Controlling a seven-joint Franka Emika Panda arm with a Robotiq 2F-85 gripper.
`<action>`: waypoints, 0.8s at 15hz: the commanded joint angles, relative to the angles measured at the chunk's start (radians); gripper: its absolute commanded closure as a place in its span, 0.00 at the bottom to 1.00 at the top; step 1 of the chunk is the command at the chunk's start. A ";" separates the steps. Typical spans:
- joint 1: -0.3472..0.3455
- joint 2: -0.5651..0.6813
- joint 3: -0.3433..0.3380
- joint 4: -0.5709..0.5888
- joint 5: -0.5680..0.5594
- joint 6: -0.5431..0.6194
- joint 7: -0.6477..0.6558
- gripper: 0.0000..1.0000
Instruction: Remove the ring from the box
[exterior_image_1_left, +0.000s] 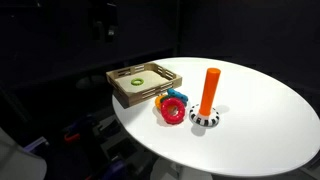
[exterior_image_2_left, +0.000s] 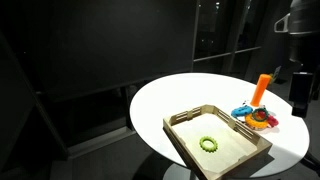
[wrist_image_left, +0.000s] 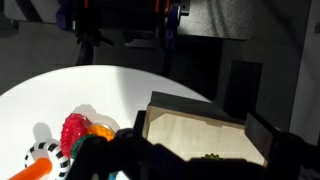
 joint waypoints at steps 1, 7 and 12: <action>0.013 0.001 -0.012 0.002 -0.004 -0.002 0.004 0.00; 0.013 0.001 -0.013 0.003 -0.004 -0.002 0.004 0.00; -0.008 0.065 -0.021 0.053 -0.020 0.055 0.029 0.00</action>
